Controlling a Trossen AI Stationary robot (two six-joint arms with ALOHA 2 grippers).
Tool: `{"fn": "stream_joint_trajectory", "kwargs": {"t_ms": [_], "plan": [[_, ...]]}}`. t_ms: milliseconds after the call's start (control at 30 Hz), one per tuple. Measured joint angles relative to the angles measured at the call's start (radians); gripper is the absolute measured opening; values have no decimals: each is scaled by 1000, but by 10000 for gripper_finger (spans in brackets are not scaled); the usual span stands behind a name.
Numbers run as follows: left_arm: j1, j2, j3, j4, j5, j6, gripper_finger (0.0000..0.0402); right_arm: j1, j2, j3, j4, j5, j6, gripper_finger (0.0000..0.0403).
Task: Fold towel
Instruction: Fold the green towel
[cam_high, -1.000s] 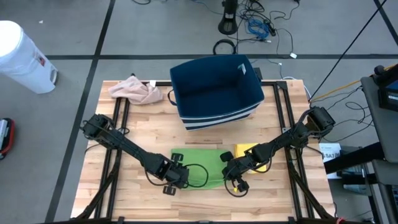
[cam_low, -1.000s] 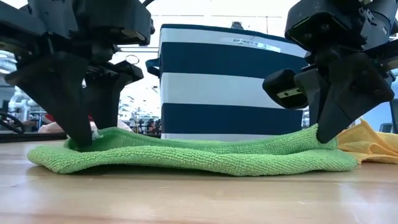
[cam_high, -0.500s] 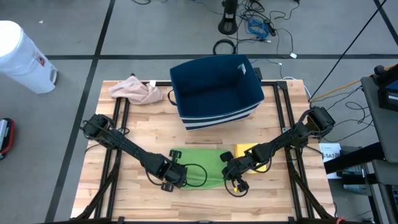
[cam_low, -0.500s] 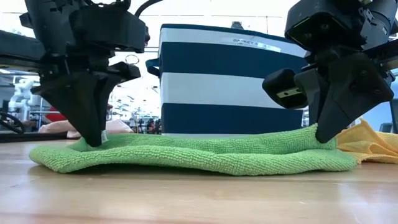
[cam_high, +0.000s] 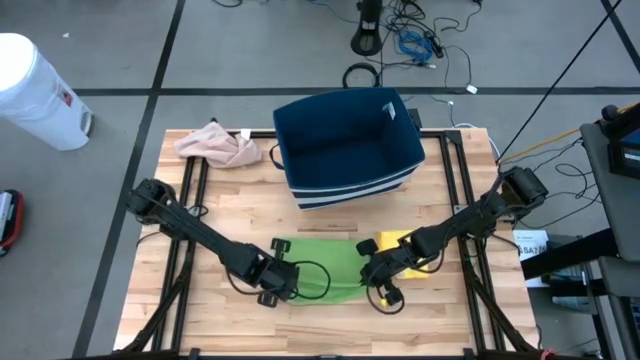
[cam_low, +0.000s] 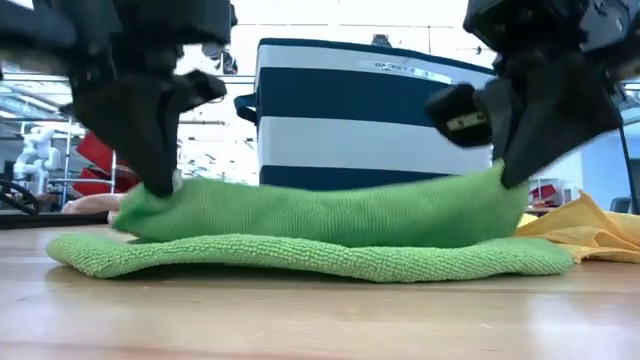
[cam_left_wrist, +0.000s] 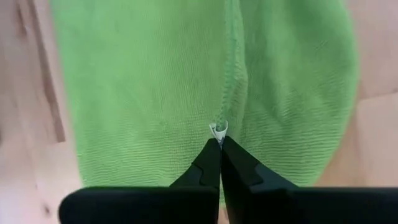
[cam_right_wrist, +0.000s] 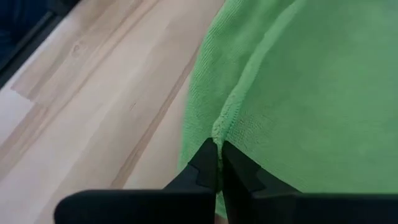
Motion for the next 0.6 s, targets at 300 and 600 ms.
{"fn": "stream_joint_trajectory", "kwargs": {"t_ms": [300,600], "plan": [[-51,-43,0,81,181,26,1,0,-60,1,-93,-52,10,0],[-58,-25,1,100,209,25,1,0,-53,2,-95,-97,32,0]]}}
